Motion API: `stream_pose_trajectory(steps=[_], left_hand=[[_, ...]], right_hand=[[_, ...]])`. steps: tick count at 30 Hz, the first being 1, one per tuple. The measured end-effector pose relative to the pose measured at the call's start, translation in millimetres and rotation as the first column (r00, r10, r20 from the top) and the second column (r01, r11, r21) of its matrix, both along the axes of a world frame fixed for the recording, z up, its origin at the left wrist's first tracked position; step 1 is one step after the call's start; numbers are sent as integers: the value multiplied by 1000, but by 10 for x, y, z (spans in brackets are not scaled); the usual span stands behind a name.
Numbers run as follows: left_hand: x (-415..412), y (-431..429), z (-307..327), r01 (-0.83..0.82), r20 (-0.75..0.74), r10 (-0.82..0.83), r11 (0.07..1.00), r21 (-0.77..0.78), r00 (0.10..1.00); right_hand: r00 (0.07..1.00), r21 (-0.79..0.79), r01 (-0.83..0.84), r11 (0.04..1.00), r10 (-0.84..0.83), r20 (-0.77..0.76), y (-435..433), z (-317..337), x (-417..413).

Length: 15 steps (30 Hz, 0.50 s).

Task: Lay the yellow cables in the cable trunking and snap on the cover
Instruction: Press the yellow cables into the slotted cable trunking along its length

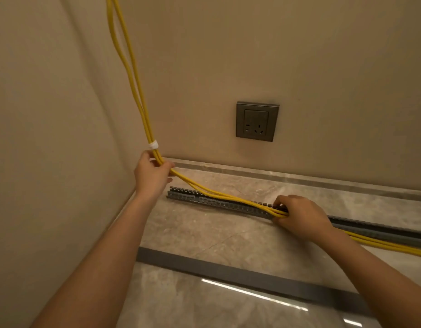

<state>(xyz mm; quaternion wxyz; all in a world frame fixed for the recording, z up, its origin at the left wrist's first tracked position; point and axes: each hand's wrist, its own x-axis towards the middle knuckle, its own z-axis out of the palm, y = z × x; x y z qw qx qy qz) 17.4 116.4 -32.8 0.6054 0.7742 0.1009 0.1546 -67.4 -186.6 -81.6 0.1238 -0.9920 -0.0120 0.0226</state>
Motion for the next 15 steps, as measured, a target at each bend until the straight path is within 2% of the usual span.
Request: stream_pose_trajectory(steps=[2, 5, 11, 13, 15], left_hand=[[-56, -40, -68, 52, -36, -52, 999, 7, 998], [-163, -94, -229, 154, -131, -161, 986, -58, 978], [-162, 55, -289, 161, -131, -164, 986, -31, 978], [-125, 123, -270, 152, -141, -159, 987, -61, 977], [-86, 142, -266, 130, -161, -147, 985, -110, 976]], right_hand=[[996, -58, -56, 997, 60, 67, 56, -13, -39], [968, 11, -113, 994, 108, 227, 176, -27, -138], [869, 167, -89, 982, -5, 495, 351, 130, -217], [845, 173, -91, 981, -16, 535, 391, 248, -162], [893, 168, -85, 982, 0, 451, 423, 331, -87]])
